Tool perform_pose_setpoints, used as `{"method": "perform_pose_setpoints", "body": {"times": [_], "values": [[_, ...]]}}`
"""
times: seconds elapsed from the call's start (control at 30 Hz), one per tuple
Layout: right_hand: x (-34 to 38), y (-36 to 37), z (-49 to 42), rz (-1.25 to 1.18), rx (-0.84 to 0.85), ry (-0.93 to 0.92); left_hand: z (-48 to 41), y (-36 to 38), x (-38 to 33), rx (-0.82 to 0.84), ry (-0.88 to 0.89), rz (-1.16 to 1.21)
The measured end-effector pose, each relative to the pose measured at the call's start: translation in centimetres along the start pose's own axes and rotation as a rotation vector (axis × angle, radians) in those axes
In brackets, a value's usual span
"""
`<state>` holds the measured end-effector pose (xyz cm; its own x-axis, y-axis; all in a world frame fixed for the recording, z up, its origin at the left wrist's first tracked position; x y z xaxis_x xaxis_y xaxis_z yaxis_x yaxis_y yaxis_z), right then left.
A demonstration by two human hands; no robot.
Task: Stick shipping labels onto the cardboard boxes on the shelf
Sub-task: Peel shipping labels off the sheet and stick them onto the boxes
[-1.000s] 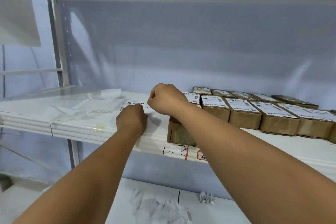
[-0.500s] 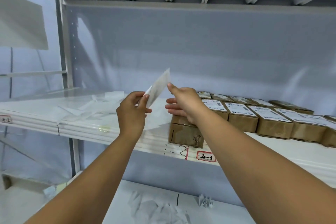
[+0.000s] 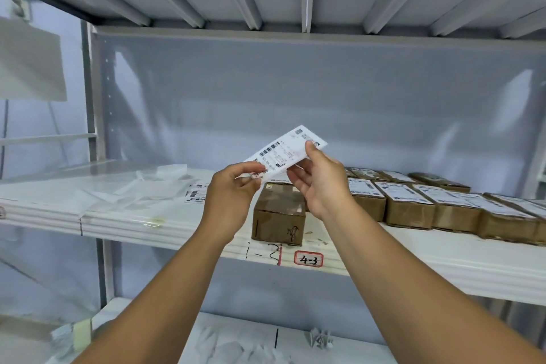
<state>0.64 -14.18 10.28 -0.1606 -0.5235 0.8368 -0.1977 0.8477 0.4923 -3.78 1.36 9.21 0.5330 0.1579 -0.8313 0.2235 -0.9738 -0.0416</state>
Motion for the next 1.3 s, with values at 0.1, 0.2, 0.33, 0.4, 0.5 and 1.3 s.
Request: {"method": "perform_pose_setpoints", "body": {"times": [0.1,0.2,0.33,0.4,0.5,1.3], "values": [[1.0,-1.7,0.2,-0.092,-0.064,-0.055,0.2,0.5,0.3,-0.011,0.017,-0.084],[1.8,-3.2,0.2,-0.033,-0.080,-0.067,0.4,1.1,0.3,-0.024,0.028,-0.109],[2.2,-4.5,0.3,0.032,-0.126,-0.079,0.4,1.0,0.8,-0.116,-0.075,0.117],[2.3,-5.2,0.3,0.019,-0.176,-0.088,0.3,1.3,1.2,-0.108,-0.140,0.388],[2.1,-6.0,0.3,-0.019,-0.221,-0.083,0.4,2.3,1.1,-0.042,-0.163,0.562],[0.4,-6.8,-0.1,-0.089,-0.253,-0.021,0.9,3.1,0.6,-0.040,-0.224,0.313]]}}
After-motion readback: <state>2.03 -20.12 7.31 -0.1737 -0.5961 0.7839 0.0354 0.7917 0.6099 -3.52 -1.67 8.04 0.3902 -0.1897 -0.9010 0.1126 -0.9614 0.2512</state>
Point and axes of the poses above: each hand's wrist, its own z-axis away from the middle knuckle, its own y-axis out of the palm, x = y × z, the point moved 8 cm from there along -z, towards the middle knuckle, and after that the axes turned 8 degrees about x, right-handed, at the moved point
